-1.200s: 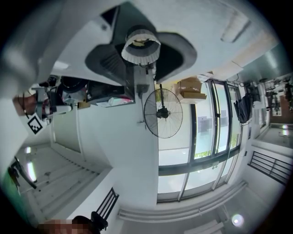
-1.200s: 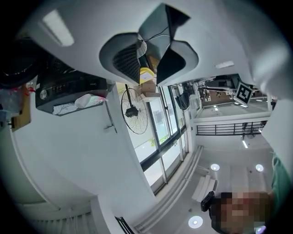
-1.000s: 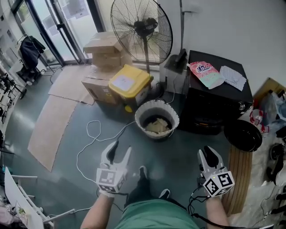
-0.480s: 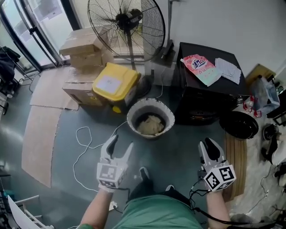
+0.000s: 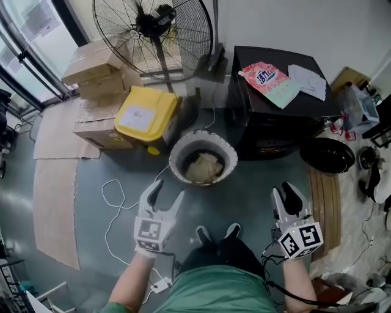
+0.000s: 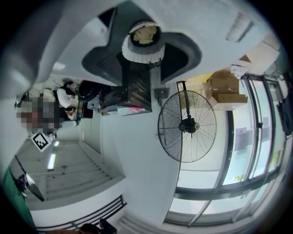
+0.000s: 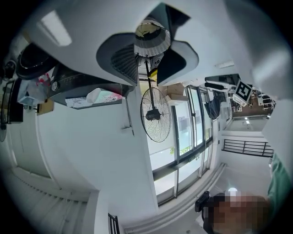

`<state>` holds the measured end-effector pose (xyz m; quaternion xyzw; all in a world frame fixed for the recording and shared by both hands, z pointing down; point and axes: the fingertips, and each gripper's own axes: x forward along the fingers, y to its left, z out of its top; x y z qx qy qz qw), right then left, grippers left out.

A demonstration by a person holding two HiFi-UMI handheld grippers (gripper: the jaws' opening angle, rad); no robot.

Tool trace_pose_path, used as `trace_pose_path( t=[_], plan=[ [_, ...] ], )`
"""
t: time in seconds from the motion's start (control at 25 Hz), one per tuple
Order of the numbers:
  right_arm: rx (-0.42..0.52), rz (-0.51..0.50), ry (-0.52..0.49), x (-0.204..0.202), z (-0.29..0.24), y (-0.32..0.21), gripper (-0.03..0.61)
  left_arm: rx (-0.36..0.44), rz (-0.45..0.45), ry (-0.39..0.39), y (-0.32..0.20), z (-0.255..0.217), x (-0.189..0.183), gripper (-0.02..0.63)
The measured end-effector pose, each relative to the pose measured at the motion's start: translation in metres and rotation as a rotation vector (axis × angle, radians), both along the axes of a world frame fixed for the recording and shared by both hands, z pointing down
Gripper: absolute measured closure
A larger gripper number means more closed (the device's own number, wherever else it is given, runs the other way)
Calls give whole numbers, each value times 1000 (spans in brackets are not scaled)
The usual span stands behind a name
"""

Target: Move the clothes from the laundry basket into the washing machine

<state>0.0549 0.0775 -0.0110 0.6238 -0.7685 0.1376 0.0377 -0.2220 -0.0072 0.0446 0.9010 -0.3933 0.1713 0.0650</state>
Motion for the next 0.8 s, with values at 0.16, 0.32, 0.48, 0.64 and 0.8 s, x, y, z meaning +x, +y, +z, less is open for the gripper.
trace_pose_path(
  t=[0.16,0.32,0.48,0.64,0.8],
  plan=[
    [-7,2,1,17,16,-12,454,-25,19,-32,-19,19,22,346],
    [-26,-2,-41,35,36,-31,442,-49,31,-89,-35,35,42,345],
    [-26,-38,-63,52,50,-54,430,-55,37,-157,-50,48,64,345],
    [-33,-80,-85,73,64,-79,423,-61,35,-213,-66,60,88,344],
    [-43,-123,-90,89,81,-104,421,-73,29,-246,-78,74,110,344]
  ],
)
